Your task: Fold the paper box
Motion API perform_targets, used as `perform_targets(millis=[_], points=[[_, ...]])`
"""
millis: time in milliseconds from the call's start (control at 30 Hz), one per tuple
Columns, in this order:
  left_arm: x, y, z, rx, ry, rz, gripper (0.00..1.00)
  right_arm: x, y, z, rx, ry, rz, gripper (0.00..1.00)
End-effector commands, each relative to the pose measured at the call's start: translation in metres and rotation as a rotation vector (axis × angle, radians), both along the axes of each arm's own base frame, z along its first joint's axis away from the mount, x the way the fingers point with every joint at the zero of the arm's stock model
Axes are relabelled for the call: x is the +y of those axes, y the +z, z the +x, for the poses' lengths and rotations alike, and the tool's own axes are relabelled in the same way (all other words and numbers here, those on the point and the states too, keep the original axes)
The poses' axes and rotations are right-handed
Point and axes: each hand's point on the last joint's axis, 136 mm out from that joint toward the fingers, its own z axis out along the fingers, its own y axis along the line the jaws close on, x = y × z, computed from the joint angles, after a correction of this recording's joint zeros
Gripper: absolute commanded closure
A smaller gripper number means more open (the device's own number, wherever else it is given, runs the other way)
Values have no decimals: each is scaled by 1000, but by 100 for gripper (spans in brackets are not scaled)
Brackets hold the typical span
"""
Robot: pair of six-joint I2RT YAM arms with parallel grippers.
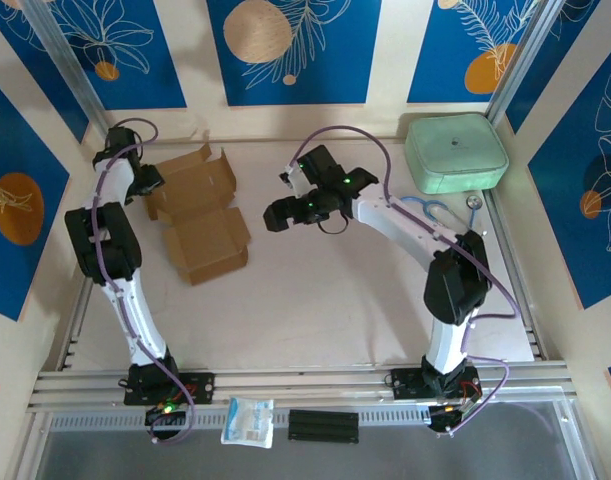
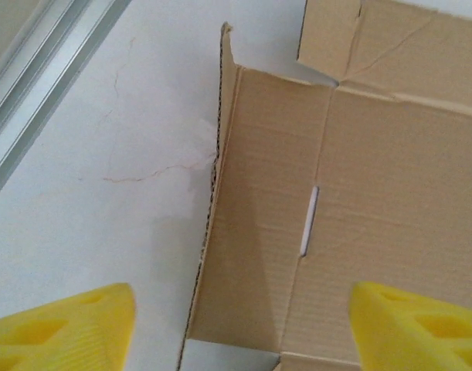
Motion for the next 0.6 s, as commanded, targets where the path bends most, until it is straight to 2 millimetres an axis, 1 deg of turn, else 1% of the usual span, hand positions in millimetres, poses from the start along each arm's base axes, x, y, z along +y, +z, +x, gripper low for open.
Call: perform_targets(millis=[0,33,67,167,267,367,467,567], points=[[6,-15,-16,106,-13,3,44,0,24,-13,-31,27,64,6],[6,-18,-16,114,-15,4,53,0,30,-15,-39,29,76,6],[7,-22,-18,132,-13,5,57,-1,35,-17,-48,31,86,6],[6,-19,-17,131,-25,9,58,-4,51,-21,-91,31,110,6],[8,-21,-21,181,-32,11,58,-9,62,-24,-122,23,122,5],[16,-23,-27,240,-20,52,57,-13,72,-28,-148,21,137,5],[24,-24,-27,259,-21,102,65,-17,81,-33,-174,15,158,5],[23,-25,-28,291,-41,102,67,-26,86,-36,-204,-3,158,5]])
